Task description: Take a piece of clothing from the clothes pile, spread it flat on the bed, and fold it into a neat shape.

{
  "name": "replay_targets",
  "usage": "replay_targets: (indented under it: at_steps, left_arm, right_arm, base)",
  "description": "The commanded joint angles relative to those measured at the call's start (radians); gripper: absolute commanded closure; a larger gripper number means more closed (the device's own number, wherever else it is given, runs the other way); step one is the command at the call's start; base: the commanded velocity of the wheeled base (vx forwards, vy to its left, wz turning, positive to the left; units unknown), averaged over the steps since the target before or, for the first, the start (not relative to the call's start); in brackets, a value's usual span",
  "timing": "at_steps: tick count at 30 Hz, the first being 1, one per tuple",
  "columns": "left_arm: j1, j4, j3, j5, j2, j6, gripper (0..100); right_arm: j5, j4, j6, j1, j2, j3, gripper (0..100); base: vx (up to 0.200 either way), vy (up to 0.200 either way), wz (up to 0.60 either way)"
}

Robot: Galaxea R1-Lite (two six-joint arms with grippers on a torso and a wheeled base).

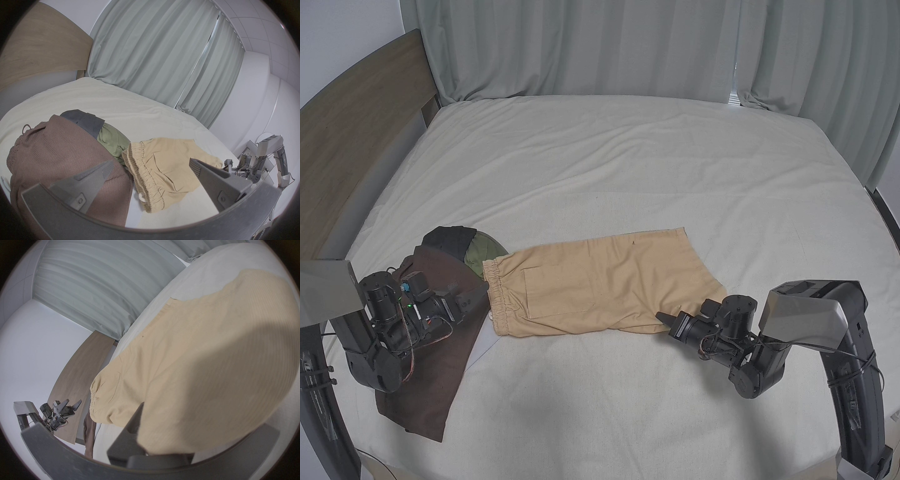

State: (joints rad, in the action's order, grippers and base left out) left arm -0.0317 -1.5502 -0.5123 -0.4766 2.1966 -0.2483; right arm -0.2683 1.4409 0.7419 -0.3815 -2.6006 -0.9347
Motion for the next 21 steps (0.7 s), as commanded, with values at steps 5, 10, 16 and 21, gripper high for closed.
replay_targets:
  at_steps: [5,10,16,21]
  left_arm:
    - [-0.004,-0.001,-0.002,0.000,0.005,-0.003,0]
    - [-0.004,-0.001,-0.003,0.000,0.020,-0.002,0]
    - [-0.004,-0.001,-0.003,0.000,0.020,-0.002,0]
    - [-0.004,-0.001,-0.003,0.000,0.020,-0.002,0]
  right_arm:
    - [0.003,0.041,-0.022,0.006,0.102,0.157,100]
    - [0.003,0.041,-0.029,0.000,0.186,0.283,100]
    - [0.004,0.043,-0.070,0.003,0.234,0.413,100]
    - [0.004,0.069,-0.079,0.009,0.238,0.487,100]
  base:
    - [0.000,0.000,0.00]
    - [0.000,0.000,0.00]
    - [0.000,0.000,0.00]
    - [0.000,0.000,0.00]
